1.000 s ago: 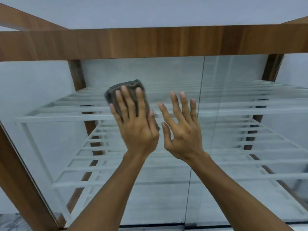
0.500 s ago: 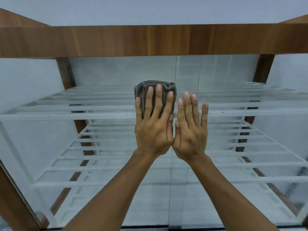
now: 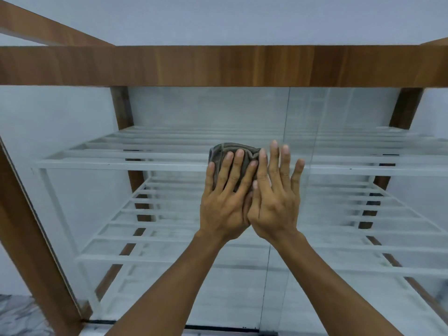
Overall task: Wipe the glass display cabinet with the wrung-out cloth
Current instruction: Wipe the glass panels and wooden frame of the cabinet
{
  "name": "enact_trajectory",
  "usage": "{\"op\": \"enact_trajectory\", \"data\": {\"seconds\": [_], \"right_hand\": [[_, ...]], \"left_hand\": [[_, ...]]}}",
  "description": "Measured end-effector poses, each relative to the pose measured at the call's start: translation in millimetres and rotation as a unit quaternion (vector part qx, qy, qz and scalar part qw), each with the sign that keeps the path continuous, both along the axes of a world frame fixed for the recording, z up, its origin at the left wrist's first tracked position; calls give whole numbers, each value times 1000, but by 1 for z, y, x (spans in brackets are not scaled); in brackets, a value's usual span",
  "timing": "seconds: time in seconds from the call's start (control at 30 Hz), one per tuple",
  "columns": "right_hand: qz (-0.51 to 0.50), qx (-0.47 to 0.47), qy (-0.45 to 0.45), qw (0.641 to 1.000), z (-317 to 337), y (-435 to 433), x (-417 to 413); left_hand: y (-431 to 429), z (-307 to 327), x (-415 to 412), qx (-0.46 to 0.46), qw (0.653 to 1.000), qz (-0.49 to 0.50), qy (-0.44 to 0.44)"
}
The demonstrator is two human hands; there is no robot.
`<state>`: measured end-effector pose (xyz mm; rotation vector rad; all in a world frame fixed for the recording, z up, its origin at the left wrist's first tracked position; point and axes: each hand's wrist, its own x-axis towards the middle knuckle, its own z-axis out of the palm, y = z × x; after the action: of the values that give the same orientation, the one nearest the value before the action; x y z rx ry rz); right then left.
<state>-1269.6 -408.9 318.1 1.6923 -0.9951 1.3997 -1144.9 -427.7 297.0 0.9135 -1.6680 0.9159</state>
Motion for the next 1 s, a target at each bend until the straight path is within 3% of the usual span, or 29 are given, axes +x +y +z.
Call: {"op": "enact_trajectory", "data": {"seconds": [0.27,0.73,0.9,1.0], "right_hand": [[6,58,14,998,-9,-12,84],[50,19,97,994,-25,-25,269],[12,27,90,996,-31,-27,304],[3,29,78,997,-36,-29,305]], "left_hand": [[-4,-8,94,2,1000,18,-3],[-11,-12,288,15,998,41,38],[-12,-18,343,15,995,46,93],[-14,-41,352,18,980,47,192]]}}
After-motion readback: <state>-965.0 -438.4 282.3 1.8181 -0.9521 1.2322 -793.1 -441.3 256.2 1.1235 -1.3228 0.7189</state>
